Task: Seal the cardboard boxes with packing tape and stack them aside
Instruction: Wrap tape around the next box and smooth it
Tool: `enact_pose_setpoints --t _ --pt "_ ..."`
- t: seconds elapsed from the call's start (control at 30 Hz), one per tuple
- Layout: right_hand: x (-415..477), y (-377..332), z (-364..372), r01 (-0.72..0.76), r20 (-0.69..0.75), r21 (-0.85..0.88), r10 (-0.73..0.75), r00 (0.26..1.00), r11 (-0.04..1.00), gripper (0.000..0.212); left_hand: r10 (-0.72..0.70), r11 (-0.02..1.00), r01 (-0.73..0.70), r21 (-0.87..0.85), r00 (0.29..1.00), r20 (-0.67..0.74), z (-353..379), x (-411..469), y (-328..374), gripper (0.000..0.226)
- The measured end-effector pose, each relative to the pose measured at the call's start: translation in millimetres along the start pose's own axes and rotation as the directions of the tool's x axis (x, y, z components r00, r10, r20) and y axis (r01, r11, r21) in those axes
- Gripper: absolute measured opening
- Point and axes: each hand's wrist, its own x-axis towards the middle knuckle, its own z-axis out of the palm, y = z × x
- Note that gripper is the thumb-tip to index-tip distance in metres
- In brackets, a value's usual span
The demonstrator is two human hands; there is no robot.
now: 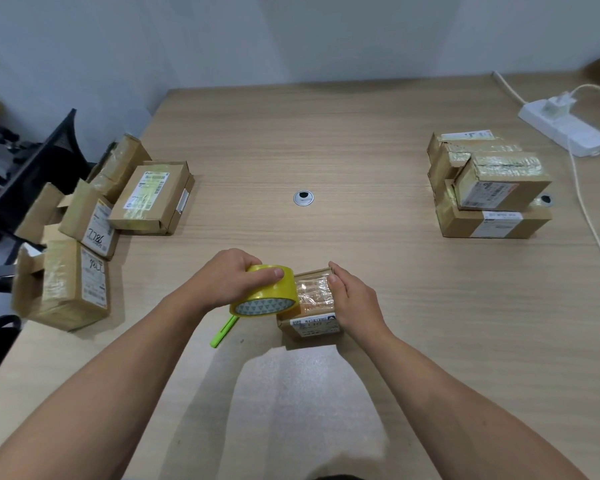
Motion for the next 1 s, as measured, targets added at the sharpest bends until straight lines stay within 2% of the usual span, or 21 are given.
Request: enact_pose_setpoints --t 0.17,0.3,0.57,1.0 --pt "0 0 0 0.002 0.004 -0.015 -0.002 1.0 1.0 0.043 0.001 0.989 -0.004 0.151 1.0 0.016 -5 -4 -12 0.084" --pt "-1 -1 1 -0.009 -0.001 0.001 0.009 1.0 1.0 0.044 -0.045 0.982 0.038 0.187 0.998 0.034 -7 -7 -15 0.084" --pt "-2 -2 0 -0.011 0.003 -0.005 0.011 1.0 1.0 0.043 -0.134 0.926 0.098 0.364 0.988 0.075 -7 2 -16 0.051" --pt "1 -1 -1 -0.011 0.018 0.003 0.011 1.0 1.0 0.043 -0.248 0.843 0.177 0.507 0.966 0.075 -4 8 -19 0.049"
